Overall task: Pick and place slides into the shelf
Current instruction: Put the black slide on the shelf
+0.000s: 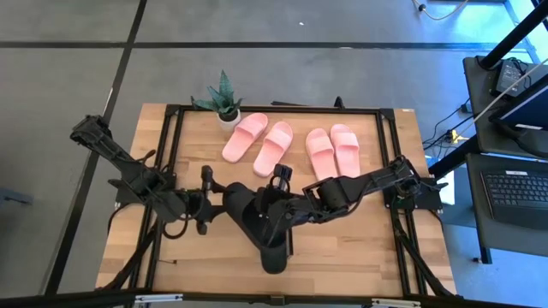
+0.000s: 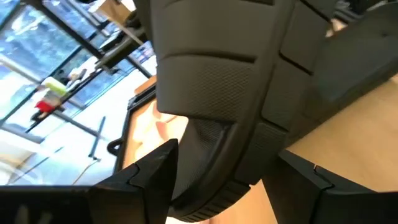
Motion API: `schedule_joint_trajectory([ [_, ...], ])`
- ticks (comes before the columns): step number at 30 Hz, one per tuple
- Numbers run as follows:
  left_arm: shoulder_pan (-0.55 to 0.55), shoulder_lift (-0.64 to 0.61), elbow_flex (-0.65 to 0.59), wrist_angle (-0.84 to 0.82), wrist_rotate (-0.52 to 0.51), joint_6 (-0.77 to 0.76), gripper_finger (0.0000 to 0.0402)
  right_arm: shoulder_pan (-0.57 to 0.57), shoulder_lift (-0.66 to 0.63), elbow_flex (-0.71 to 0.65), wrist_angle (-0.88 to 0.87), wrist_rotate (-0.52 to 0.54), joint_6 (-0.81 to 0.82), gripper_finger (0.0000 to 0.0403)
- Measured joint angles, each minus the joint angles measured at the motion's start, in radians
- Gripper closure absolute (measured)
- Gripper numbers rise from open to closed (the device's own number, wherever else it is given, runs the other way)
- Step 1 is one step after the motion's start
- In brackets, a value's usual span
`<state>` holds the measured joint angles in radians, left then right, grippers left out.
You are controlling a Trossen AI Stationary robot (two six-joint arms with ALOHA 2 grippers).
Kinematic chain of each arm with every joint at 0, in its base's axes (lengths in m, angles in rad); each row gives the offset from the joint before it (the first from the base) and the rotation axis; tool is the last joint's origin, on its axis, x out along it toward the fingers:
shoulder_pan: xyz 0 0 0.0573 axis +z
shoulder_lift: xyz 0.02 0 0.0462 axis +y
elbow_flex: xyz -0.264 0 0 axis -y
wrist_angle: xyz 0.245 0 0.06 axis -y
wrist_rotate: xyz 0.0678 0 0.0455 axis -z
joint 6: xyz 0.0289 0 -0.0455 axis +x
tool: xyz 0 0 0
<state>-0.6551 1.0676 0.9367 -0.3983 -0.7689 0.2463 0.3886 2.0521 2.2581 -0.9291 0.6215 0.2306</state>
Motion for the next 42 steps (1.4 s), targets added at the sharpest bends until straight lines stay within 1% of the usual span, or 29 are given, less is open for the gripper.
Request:
schedule_joint_trajectory([
  [2,-0.002,0.000,0.000,0.010,-0.030,0.001,0.0191,-0.001,0.000,0.000,0.000,0.003,0.001,0.0391],
  [4,-0.003,0.000,0.000,0.023,-0.038,0.000,0.0196,-0.001,0.000,0.000,-0.001,0.004,0.000,0.0391],
  [7,-0.003,0.000,0.000,0.043,-0.038,0.002,0.0216,0.000,0.000,0.000,-0.001,0.005,0.000,0.0391],
  [10,-0.004,0.000,-0.001,0.051,-0.029,0.005,0.0249,0.000,0.000,0.001,-0.001,0.006,0.000,0.0391],
  [14,-0.004,0.000,-0.002,0.049,-0.024,0.011,0.0304,-0.001,0.000,0.001,-0.001,0.006,-0.006,0.0390],
  [18,-0.004,0.000,-0.002,0.049,-0.019,0.012,0.0353,-0.001,0.000,0.001,-0.002,0.006,-0.003,0.0367],
  [23,-0.017,-0.002,-0.002,0.050,-0.019,0.030,0.0354,0.001,0.000,0.001,-0.001,0.005,-0.005,0.0333],
  [26,-0.027,-0.002,-0.002,0.051,-0.028,0.029,0.0354,0.006,-0.003,0.004,-0.001,0.006,-0.038,0.0309],
  [32,-0.067,-0.041,-0.002,0.058,-0.038,0.025,0.0355,0.021,-0.003,0.099,-0.041,0.014,-0.049,0.0226],
  [34,-0.083,-0.058,-0.001,0.058,-0.040,0.025,0.0356,0.030,-0.025,0.087,0.003,0.020,-0.064,0.0200],
  [36,-0.103,-0.073,-0.001,0.060,-0.050,0.033,0.0356,0.040,-0.040,0.092,0.007,0.027,-0.075,0.0180],
  [39,-0.144,-0.092,0.000,0.059,-0.098,0.144,0.0356,0.065,-0.069,0.094,-0.004,0.030,-0.078,0.0160],
  [42,-0.189,-0.101,0.002,0.051,-0.131,0.334,0.0357,0.089,-0.086,0.094,-0.009,0.029,-0.052,0.0154],
])
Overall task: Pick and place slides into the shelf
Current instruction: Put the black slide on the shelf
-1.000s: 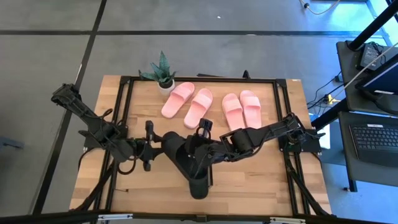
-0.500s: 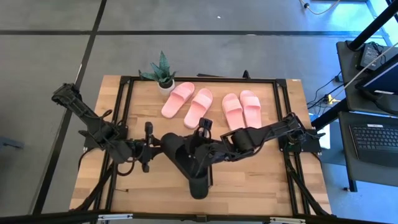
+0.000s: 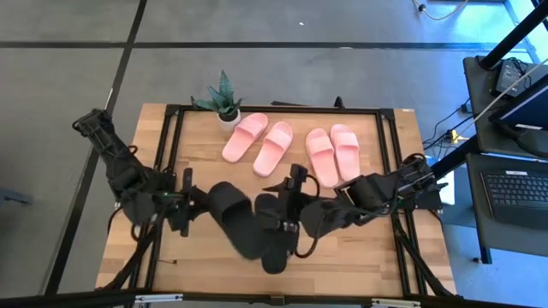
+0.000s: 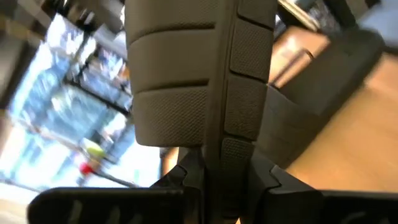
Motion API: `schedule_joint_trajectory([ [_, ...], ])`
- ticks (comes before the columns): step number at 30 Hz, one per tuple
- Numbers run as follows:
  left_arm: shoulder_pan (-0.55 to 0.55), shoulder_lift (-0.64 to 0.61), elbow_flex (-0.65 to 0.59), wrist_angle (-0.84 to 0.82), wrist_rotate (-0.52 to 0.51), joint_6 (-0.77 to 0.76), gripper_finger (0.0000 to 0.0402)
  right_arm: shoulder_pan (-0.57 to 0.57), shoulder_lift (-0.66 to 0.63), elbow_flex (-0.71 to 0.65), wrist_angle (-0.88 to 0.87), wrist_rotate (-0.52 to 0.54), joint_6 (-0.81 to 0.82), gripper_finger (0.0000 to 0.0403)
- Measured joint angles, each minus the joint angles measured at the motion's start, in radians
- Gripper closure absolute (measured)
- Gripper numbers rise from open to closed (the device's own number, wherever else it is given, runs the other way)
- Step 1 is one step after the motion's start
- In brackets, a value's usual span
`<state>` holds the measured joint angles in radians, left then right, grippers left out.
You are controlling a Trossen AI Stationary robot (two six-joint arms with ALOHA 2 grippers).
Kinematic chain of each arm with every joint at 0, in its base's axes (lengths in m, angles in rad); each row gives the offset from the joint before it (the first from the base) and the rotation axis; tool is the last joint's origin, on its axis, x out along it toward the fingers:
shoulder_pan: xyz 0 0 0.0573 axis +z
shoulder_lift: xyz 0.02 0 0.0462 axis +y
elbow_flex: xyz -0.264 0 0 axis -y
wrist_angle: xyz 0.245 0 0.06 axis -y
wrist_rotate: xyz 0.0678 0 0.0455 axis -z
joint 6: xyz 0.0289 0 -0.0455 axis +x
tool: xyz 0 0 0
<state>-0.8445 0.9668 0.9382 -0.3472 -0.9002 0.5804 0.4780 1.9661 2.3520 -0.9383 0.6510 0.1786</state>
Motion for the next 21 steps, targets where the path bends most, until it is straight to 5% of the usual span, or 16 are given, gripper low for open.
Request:
schedule_joint_trajectory([
  [9,-0.047,0.000,0.000,-0.010,-0.012,0.034,0.0357,0.063,-0.005,-0.018,-0.047,0.005,0.108,0.0152],
  [16,-0.039,-0.008,-0.001,-0.063,-0.032,0.220,0.0358,0.087,-0.004,-0.018,-0.055,0.006,0.239,0.0152],
  [21,-0.012,-0.094,-0.003,-0.153,0.036,0.279,0.0358,0.091,-0.004,-0.018,-0.055,0.009,0.273,0.0152],
])
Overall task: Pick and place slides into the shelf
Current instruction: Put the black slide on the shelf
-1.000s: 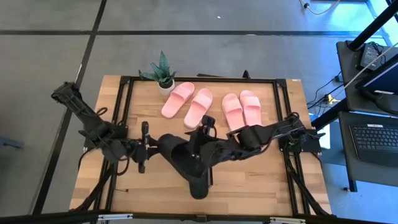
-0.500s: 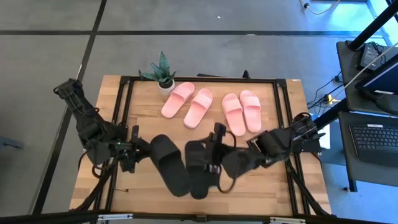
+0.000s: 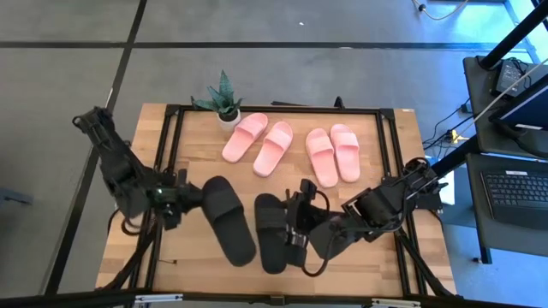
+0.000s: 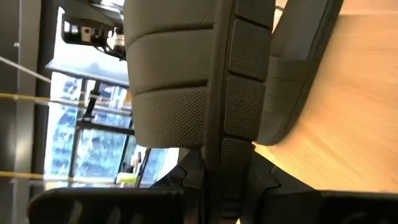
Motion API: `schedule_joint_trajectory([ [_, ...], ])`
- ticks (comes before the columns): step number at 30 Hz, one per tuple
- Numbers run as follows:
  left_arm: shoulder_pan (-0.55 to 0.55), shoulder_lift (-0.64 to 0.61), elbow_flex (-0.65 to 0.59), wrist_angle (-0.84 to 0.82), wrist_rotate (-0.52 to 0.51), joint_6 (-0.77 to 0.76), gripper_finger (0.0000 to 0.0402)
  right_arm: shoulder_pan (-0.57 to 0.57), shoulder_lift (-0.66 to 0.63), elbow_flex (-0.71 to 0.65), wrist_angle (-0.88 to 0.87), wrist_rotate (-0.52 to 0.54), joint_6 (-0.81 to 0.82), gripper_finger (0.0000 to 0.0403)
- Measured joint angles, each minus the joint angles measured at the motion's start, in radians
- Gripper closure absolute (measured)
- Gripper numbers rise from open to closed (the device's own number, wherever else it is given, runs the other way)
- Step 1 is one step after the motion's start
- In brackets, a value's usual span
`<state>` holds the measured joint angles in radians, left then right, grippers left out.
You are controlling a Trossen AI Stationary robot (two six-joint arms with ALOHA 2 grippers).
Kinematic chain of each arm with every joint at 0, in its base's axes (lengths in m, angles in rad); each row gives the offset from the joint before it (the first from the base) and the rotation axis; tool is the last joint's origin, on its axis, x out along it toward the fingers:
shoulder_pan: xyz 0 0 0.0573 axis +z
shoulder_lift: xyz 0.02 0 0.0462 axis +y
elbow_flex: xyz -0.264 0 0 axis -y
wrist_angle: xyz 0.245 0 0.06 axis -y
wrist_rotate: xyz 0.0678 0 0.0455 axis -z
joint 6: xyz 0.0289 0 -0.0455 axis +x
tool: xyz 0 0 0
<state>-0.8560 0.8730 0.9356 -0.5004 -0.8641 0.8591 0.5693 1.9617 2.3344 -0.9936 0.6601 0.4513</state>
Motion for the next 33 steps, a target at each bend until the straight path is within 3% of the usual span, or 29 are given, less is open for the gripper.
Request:
schedule_joint_trajectory([
  [10,0.039,-0.239,-0.159,0.093,0.133,0.282,0.0358,-0.043,0.000,0.000,0.001,0.087,0.121,0.0152],
  [20,0.148,-0.367,-0.355,0.261,0.323,0.361,0.0358,-0.083,0.000,0.000,0.009,0.091,0.176,0.0152],
  [24,0.209,-0.380,-0.414,0.339,0.391,0.433,0.0358,-0.083,0.000,0.000,0.032,0.091,0.177,0.0152],
  [27,0.256,-0.384,-0.423,0.369,0.487,0.434,0.0358,-0.082,0.000,0.000,0.061,0.091,0.177,0.0152],
  [33,0.331,-0.383,-0.426,0.368,0.559,0.417,0.0358,-0.082,0.000,0.000,0.085,0.090,0.177,0.0152],
])
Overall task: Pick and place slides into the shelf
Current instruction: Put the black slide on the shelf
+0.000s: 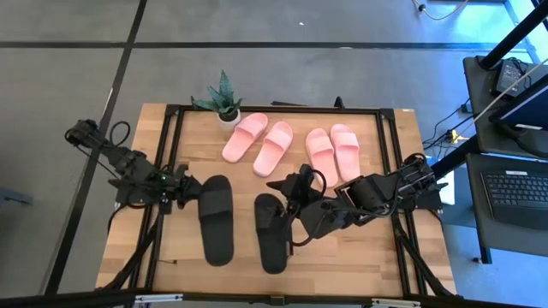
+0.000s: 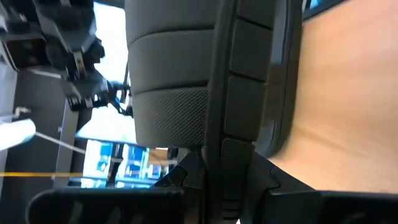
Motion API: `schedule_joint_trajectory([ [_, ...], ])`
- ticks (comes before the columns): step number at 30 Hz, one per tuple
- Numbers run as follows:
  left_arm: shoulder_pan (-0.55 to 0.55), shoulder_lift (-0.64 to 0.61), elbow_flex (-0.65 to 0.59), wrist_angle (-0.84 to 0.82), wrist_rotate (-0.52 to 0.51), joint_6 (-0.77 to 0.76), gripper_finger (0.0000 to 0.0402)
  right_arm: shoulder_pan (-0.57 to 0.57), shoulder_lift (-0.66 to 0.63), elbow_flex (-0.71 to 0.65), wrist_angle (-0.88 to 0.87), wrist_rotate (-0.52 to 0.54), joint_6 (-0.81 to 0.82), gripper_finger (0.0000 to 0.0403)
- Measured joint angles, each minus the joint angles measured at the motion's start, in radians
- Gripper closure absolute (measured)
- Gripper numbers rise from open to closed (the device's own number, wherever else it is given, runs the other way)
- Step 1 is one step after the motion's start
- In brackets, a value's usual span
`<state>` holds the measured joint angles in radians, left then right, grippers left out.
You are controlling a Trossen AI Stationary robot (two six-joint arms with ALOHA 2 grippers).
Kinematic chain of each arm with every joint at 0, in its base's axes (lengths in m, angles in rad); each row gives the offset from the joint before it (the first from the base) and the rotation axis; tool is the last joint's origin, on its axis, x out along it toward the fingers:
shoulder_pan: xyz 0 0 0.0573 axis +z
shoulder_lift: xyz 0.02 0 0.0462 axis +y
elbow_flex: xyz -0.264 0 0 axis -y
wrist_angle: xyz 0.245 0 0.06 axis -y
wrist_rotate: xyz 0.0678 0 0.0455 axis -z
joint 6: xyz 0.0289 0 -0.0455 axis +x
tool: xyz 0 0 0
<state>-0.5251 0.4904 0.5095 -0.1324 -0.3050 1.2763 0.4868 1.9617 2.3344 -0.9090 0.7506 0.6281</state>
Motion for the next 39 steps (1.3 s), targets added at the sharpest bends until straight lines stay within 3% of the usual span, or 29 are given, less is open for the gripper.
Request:
schedule_joint_trajectory([
  [5,0.021,0.000,0.000,0.027,0.083,-0.017,0.0358,0.001,0.000,0.000,0.001,0.000,-0.001,0.0152],
  [11,0.020,0.020,0.000,0.035,0.091,-0.017,0.0358,0.001,0.013,0.000,0.003,-0.005,0.048,0.0152],
  [15,0.020,0.035,0.000,0.038,0.081,-0.010,0.0358,0.001,0.036,0.000,0.032,-0.112,0.147,0.0152],
  [20,0.020,0.053,0.000,0.078,0.049,0.018,0.0358,0.004,0.087,0.000,0.117,-0.169,0.354,0.0152],
  [25,0.020,0.053,0.000,0.100,0.034,0.019,0.0358,0.007,0.115,0.000,0.128,-0.234,0.769,0.0152],
  [29,0.020,0.053,0.000,0.101,-0.006,0.066,0.0358,0.028,0.125,0.000,0.128,-0.291,0.950,0.0152],
  [39,0.020,0.053,0.000,0.131,-0.025,0.098,0.0358,0.054,0.184,0.000,0.184,-0.374,1.153,0.0152],
])
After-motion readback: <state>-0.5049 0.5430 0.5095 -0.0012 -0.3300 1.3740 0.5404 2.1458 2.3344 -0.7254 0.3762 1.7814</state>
